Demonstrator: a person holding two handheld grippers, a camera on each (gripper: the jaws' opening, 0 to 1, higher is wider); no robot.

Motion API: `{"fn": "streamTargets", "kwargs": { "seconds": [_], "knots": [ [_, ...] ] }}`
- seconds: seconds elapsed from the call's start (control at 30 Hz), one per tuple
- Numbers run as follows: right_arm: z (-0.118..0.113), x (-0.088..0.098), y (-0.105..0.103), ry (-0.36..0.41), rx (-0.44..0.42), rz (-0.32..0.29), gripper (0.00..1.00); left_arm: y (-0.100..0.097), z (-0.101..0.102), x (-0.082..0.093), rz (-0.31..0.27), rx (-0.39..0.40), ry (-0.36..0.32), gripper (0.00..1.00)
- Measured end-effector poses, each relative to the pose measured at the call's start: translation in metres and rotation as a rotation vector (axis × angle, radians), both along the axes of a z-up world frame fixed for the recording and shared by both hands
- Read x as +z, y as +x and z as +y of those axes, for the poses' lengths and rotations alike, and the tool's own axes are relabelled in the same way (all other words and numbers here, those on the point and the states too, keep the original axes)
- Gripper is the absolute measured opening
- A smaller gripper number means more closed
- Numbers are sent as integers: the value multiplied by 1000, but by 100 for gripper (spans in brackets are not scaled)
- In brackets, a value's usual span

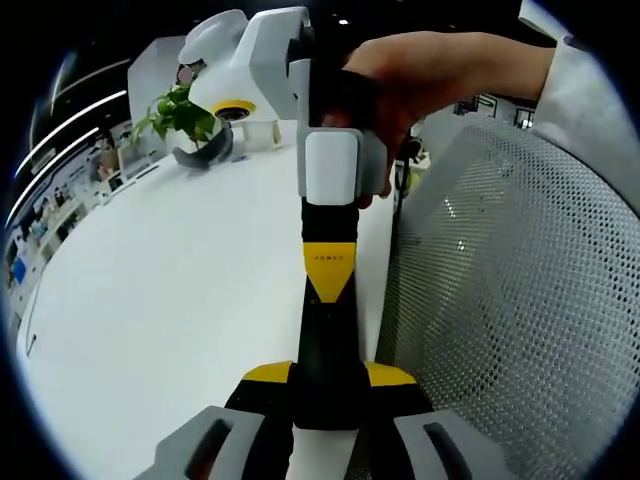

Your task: Press the specified remote control buttons in sequence, fully releasing each button before pressing the next.

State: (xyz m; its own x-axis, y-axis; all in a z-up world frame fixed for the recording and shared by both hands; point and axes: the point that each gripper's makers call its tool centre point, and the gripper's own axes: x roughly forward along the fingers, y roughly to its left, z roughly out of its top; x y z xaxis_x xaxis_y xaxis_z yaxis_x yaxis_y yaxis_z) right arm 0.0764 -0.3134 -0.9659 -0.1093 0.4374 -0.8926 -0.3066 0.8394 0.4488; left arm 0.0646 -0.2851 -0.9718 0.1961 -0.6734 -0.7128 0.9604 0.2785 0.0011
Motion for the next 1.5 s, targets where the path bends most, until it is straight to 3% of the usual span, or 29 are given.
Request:
{"fn": "streamTargets", "kwargs": {
  "seconds": [0.67,1.07,1.5],
  "knots": [
    [0,-1,0,-39,39,-22,0,0,0,-1,0,-5,-3,24],
    [-1,0,-1,-73,96,-65,0,0,-1,0,-1,-7,-3,24],
    [-2,2,-6,-69,88,-14,0,0,0,0,-1,-5,-3,24]
  ]
}}
